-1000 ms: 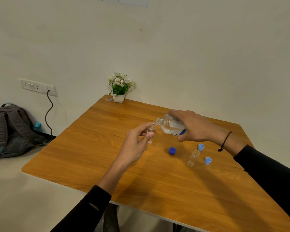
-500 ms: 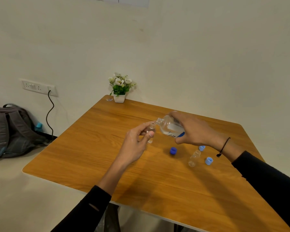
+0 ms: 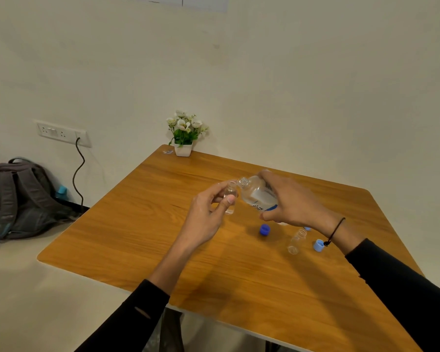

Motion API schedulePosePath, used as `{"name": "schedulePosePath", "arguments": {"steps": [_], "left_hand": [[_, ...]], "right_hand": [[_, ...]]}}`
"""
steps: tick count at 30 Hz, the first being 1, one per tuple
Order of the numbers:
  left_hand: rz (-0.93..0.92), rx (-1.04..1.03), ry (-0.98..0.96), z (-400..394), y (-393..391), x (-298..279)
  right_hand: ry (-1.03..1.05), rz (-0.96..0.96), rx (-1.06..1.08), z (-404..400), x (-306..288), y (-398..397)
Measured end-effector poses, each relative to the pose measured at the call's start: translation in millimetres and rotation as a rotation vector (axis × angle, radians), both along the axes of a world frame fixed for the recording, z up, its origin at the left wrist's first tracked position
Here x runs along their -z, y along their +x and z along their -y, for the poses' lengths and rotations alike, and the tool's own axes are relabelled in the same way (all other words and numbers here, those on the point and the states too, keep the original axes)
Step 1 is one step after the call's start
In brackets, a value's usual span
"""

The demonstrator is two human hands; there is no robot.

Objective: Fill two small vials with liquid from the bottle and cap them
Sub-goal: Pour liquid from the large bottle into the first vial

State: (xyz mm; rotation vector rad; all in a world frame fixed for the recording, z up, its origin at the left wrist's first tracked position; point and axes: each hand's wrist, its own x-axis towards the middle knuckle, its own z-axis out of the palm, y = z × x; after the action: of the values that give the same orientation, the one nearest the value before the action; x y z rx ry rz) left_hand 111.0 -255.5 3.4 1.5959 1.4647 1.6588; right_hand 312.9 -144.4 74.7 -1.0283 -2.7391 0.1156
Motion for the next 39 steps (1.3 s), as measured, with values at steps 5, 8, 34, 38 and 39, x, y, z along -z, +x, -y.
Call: {"name": "schedulePosePath", "arguments": {"steps": [5,8,34,38,39], "left_hand": [[0.004,-0.035,0.015,-2,-5,-9],[-0.002,-0.038,0.005,-2,-7,-11],[0.029,-0.094,-0.081,4,-25,22],[0.018,-0.085,-0.090,2,-27,27],[0.022,-0.082,-0.090,2,-27,28]], "right_hand": [[-0.041,-0.103,0.017,2,9,-2],[-0.069,-0.203,0.033,-1,13,-5],[-0.369,-0.674,0.317,-16,101,-67],[-0.370,-0.706,0.308,-19,106,-67],[-0.373,-0.713,0.306,-19,108,-66]]}}
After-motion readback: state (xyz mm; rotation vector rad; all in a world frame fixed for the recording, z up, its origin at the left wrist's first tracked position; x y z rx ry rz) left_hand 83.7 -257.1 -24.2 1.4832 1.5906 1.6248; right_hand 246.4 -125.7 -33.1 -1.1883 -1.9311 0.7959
